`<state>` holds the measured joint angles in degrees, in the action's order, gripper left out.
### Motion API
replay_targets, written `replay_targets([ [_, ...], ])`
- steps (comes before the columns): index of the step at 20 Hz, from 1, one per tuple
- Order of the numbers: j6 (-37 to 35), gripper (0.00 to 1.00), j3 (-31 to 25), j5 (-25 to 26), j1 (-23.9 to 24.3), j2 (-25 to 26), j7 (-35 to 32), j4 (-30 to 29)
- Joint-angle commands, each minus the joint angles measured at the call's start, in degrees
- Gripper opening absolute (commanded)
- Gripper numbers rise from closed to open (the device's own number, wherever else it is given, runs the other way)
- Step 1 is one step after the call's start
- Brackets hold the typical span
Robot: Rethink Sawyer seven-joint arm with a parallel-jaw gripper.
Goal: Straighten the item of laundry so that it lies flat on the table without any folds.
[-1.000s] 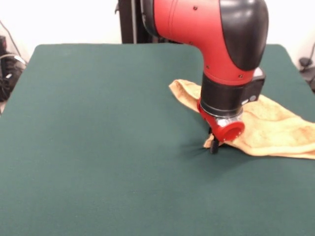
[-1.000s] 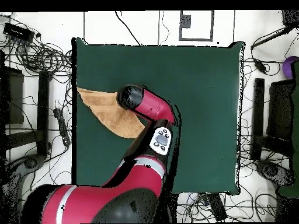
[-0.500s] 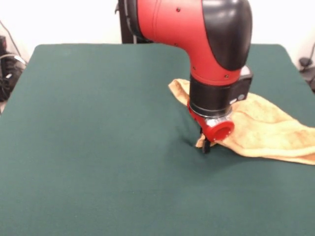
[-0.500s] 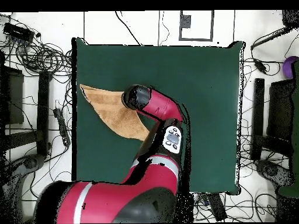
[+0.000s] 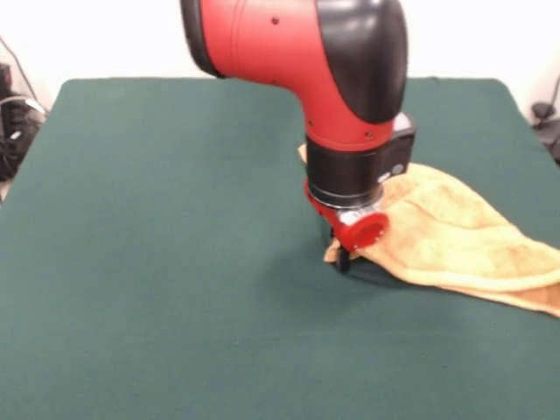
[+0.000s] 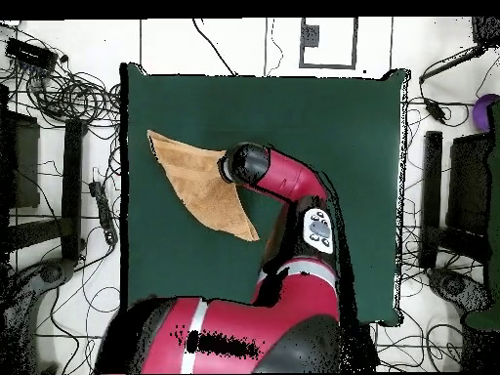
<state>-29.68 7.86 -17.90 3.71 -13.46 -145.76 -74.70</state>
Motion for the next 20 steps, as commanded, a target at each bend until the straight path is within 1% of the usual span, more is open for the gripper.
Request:
replay_targets([
  [1, 2.2, 0.00, -0.2, 10.7, 9.4, 2.7, 11.8, -4.8],
  [5, -1.1, 0.00, -3.0, 15.8, 13.6, 2.6, 15.8, -1.5],
  [9, -4.6, 0.00, -5.8, 20.6, 16.9, 2.4, 18.3, 1.0],
  [14, -7.9, 0.00, -8.3, 26.1, 19.6, 1.6, 19.0, 2.6],
  [20, -12.0, 0.00, -11.1, 31.2, 22.5, 0.7, 20.7, 5.2],
])
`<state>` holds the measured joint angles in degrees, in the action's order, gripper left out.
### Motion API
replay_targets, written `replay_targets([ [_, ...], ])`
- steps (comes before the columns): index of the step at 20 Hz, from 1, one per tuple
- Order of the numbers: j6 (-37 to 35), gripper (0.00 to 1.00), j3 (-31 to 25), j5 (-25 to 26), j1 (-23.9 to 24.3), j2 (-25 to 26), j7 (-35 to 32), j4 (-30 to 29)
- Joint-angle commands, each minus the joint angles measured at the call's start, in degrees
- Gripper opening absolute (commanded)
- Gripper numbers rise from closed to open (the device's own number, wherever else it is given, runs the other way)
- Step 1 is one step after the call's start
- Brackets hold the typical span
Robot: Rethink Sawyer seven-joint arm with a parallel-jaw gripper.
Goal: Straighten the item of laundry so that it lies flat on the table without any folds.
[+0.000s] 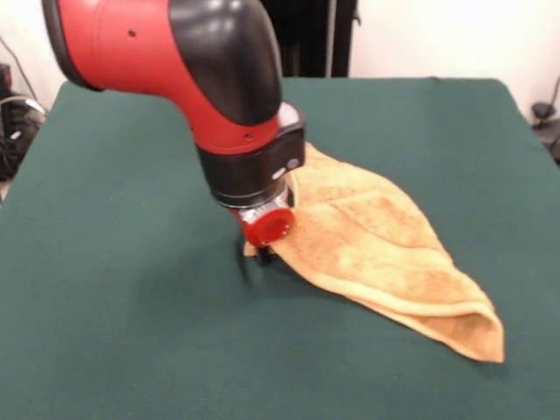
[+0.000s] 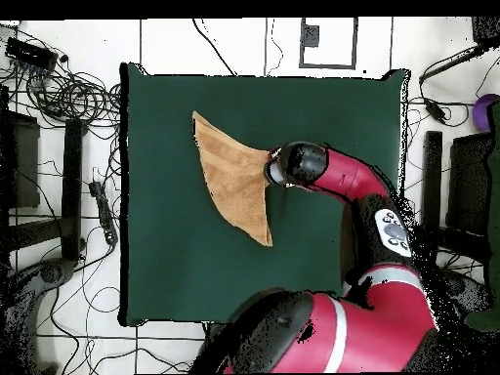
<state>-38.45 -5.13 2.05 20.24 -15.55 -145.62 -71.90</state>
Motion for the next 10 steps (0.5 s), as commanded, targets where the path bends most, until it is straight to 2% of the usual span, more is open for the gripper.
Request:
replay_targets([
  [1, -3.6, 0.00, 1.4, 12.0, 6.3, 2.7, 20.6, 2.6],
  [10, -9.4, 0.00, -2.7, 17.5, 10.2, 1.2, 23.8, 5.9],
])
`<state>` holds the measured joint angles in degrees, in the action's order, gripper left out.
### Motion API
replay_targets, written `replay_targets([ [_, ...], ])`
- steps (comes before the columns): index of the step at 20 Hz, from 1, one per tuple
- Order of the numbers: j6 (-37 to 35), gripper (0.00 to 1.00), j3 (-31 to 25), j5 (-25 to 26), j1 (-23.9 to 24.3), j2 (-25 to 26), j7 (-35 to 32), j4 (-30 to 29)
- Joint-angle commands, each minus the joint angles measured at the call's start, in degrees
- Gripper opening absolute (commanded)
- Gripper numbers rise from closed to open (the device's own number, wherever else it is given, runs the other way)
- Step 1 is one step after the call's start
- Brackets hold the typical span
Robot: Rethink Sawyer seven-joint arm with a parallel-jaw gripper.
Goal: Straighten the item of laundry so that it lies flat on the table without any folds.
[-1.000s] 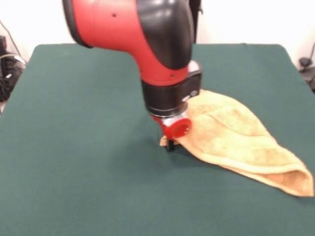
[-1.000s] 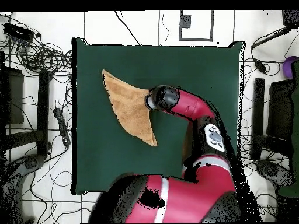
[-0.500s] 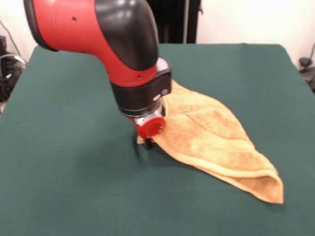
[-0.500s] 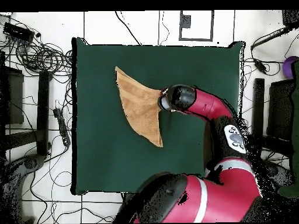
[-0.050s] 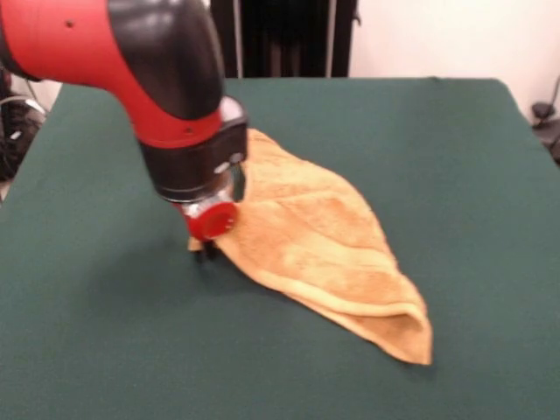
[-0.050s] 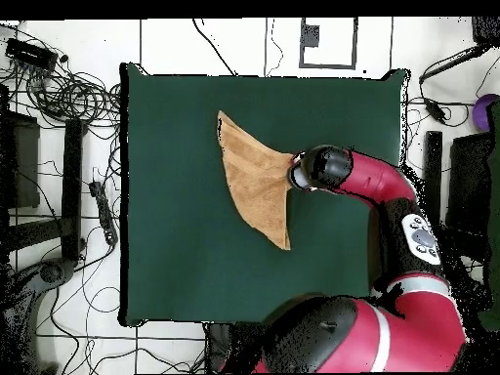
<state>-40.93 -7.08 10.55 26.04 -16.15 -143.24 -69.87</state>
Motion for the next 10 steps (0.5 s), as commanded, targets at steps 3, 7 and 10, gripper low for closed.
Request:
replay_targets([
  [3, -9.7, 0.00, -1.7, 10.4, 5.3, 1.1, 23.0, 5.8],
  [7, -11.7, 0.00, -3.1, 12.1, 6.3, 0.8, 24.0, 7.7],
  [10, -11.9, 0.00, -4.5, 13.4, 6.9, 1.8, 24.0, 9.1],
])
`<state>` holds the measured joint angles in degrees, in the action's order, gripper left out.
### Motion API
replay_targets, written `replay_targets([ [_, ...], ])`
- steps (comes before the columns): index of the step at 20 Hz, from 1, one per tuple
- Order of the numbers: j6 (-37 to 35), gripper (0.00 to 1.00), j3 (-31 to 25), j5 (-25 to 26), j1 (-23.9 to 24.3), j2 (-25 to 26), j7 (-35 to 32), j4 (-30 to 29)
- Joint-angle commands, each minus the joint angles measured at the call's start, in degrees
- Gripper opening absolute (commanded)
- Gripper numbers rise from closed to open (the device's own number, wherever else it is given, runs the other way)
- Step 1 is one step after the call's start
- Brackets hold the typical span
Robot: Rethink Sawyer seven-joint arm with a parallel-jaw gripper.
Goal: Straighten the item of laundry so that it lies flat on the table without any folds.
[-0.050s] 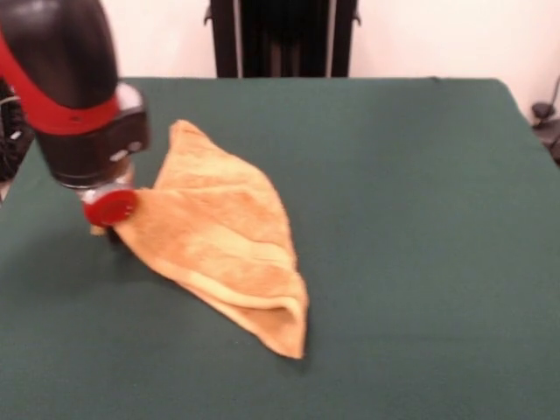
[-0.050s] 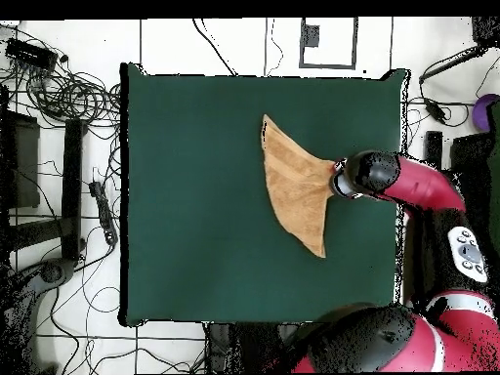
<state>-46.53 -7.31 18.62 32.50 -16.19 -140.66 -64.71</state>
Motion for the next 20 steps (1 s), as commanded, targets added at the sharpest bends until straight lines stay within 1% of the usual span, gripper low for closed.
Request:
replay_targets([
  [1, -6.2, 0.00, -4.7, 5.8, 0.6, 2.2, 21.4, 4.4],
  [6, -8.0, 0.00, -6.0, 7.4, 1.0, 2.6, 23.1, 7.2],
  [7, -8.1, 1.00, -6.4, 8.1, 1.1, 2.7, 24.2, 7.8],
  [9, -8.2, 1.00, -7.0, 7.9, 1.6, 3.0, 25.0, 8.1],
  [10, -5.6, 1.00, -7.0, 7.3, 1.7, 3.2, 22.0, 7.4],
  [12, -0.7, 1.00, -8.1, 6.7, 2.3, 4.5, 19.6, 6.5],
  [13, -0.2, 1.00, -8.3, 6.1, 2.6, 5.2, 18.5, 5.9],
  [15, 4.7, 1.00, -8.4, 6.5, 2.7, 5.6, 16.1, 4.4],
  [18, 9.4, 1.00, -6.9, 8.2, 1.6, 4.2, 13.0, 2.4],
  [20, 9.3, 1.00, -5.3, 8.7, 0.3, 2.4, 11.2, 1.3],
])
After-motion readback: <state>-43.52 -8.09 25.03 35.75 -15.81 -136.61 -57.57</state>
